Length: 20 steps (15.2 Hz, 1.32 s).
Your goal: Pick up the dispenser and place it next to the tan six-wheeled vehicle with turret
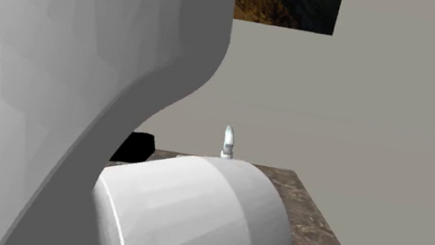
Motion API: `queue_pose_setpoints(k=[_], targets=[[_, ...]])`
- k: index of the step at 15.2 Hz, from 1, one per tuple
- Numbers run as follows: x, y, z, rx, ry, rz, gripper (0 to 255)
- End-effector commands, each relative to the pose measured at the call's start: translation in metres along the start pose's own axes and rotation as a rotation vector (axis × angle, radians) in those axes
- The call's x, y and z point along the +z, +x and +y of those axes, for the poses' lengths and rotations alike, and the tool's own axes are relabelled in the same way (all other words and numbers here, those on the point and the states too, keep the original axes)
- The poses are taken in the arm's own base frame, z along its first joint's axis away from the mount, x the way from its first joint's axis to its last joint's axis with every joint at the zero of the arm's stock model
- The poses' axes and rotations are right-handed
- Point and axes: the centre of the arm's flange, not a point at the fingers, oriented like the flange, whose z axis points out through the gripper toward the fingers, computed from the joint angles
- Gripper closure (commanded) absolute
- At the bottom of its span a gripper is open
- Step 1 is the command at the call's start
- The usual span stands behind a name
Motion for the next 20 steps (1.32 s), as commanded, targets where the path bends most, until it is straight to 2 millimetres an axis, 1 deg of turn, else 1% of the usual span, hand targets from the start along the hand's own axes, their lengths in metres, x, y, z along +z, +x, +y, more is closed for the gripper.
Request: queue_pose_setpoints(k=[1,13,20], targets=[[0.001,0.007,-0.024,0.002,0.0,0.001,255],[0.002,0.054,-0.175,0.002,0.0,0.001,255],[0.038,0.054,-0.177,0.002,0.0,0.001,255]])
